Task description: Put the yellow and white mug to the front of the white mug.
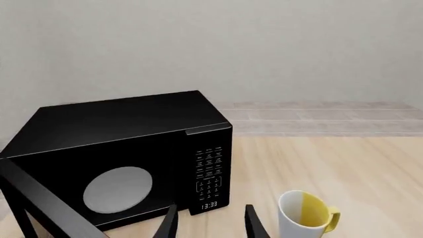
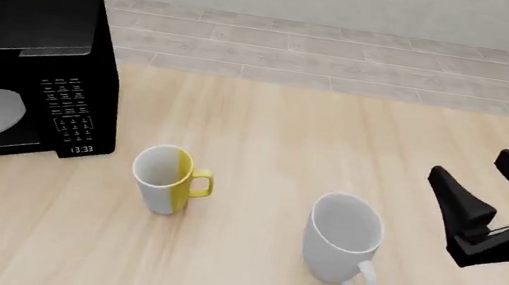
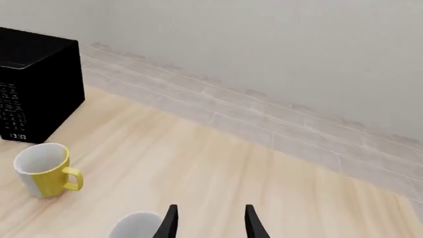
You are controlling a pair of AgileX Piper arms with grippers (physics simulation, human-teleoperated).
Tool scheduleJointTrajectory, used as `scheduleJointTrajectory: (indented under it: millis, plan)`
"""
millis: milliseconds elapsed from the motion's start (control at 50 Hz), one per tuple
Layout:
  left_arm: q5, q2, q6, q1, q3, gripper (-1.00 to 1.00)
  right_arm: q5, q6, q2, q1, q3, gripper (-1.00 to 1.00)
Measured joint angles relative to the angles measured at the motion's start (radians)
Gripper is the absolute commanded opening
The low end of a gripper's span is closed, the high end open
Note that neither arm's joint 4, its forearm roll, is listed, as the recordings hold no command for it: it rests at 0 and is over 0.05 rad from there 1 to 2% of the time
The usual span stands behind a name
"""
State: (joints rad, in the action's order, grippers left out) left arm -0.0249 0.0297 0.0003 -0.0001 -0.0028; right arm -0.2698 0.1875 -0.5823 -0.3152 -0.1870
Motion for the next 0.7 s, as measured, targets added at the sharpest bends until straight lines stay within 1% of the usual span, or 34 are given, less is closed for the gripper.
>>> scheduleJointTrajectory:
  millis: [100, 320, 580, 700]
  plan:
    - [-0.001, 0.001, 0.0, 0.0, 0.0, 1.0, 0.021, 0.04, -0.084, -0.051, -0.058, 1.0]
    - [-0.002, 0.001, 0.0, 0.0, 0.001, 1.0, 0.107, 0.118, -0.251, -0.138, -0.203, 1.0]
    - [-0.003, 0.002, 0.0, 0.0, 0.001, 1.0, 0.225, 0.222, -0.462, -0.273, -0.369, 1.0]
    - [-0.003, 0.002, 0.0, 0.0, 0.001, 1.0, 0.281, 0.268, -0.557, -0.322, -0.446, 1.0]
